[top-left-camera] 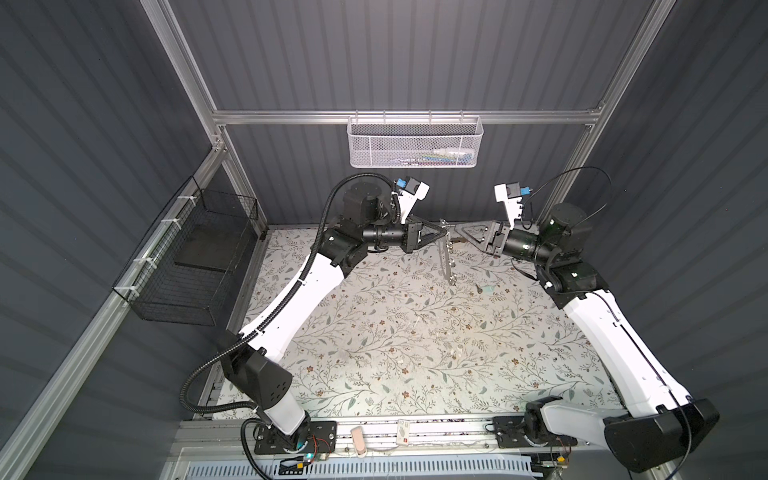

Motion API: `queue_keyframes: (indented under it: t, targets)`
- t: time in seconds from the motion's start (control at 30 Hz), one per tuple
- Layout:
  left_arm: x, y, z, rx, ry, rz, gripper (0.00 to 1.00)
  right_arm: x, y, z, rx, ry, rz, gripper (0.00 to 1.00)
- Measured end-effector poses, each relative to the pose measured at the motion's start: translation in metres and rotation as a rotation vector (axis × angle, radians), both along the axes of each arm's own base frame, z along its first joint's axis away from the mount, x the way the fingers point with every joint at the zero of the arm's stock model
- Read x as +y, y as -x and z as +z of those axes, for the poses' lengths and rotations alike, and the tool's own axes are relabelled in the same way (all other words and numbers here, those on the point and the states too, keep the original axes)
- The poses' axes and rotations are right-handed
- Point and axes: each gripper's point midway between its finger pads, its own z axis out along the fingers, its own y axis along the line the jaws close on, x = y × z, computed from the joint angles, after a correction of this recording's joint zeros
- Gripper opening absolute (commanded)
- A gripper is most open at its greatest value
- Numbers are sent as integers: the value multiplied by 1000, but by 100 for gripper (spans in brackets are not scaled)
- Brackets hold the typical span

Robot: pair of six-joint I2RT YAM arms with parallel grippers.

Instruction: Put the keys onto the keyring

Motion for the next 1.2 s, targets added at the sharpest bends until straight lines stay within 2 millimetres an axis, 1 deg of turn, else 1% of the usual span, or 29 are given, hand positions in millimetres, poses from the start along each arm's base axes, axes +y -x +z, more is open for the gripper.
queue_keyframes:
  t: [0.13, 0.27, 0.63, 0.7, 0.9, 0.97, 1.2]
  targets:
    - [-1, 0, 4, -4, 14, -2, 0, 4, 0, -2, 6, 2, 14, 26]
    - [-1, 0, 4, 0, 19, -5, 0, 7, 1, -3, 7, 2, 23, 22]
    - [-1, 1, 3, 16, 27, -15, 0, 10, -1, -12, 30, -1, 31, 21]
    - [-1, 1, 2, 20, 28, -18, 0, 11, -1, -13, 37, -5, 30, 19]
    - [-2, 4, 6, 16, 43, -35, 0, 12, -4, -12, 49, -22, 35, 19]
    - [-2, 4, 6, 17, 45, -35, 0, 12, -4, -12, 50, -27, 38, 18]
    - [0, 4, 5, 27, 47, -31, 0, 14, -5, -10, 62, -48, 46, 2]
